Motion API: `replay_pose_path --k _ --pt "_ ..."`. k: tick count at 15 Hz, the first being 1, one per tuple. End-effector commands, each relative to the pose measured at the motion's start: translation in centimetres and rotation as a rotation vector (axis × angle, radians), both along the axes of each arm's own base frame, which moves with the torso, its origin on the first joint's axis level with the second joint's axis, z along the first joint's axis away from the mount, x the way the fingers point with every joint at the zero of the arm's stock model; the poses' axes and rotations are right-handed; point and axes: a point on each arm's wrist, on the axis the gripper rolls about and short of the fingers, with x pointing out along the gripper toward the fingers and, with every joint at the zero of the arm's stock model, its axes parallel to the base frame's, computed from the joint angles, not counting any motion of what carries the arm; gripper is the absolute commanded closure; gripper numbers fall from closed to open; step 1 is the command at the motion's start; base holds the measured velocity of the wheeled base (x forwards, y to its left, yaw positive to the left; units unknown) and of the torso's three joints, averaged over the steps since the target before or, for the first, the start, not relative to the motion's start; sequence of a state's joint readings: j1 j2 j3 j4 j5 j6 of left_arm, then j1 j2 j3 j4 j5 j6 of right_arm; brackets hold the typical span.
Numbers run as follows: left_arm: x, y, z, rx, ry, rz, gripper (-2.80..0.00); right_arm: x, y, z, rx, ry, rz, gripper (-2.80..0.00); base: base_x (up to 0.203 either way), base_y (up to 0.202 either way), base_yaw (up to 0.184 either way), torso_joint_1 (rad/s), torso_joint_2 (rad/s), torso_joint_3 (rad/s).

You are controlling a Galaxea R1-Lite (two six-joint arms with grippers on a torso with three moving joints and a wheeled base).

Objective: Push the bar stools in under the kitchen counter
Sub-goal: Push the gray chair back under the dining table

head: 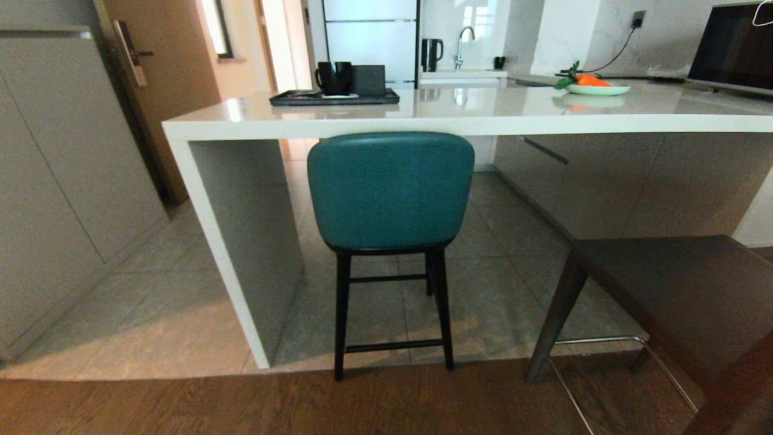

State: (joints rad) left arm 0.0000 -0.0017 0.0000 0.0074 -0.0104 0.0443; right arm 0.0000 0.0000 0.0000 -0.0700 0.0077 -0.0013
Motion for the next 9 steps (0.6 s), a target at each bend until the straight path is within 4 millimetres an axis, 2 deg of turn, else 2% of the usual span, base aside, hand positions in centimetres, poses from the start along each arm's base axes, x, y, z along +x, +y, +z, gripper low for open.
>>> replay_pose_path --k 1,5,9 --pt "0.01 0.0 0.0 0.0 0.002 0.0 0.0 0.24 0.0 -0.8 0.0 0.03 0.0 0.0 -0.205 0.0 -0.002 0.002 0.0 0.003" --pt "0.01 0.0 0.0 0.002 0.002 -0.002 0.0 0.24 0.0 -0.8 0.0 0.03 0.0 0.0 -0.171 0.0 -0.002 0.0 0.0 0.001" --pt "0.0 -0.01 0.06 0.006 -0.002 -0.003 0.0 0.24 0.0 -0.8 0.0 0.03 0.0 0.0 0.0 0.0 0.0 0.0 0.0 0.0"
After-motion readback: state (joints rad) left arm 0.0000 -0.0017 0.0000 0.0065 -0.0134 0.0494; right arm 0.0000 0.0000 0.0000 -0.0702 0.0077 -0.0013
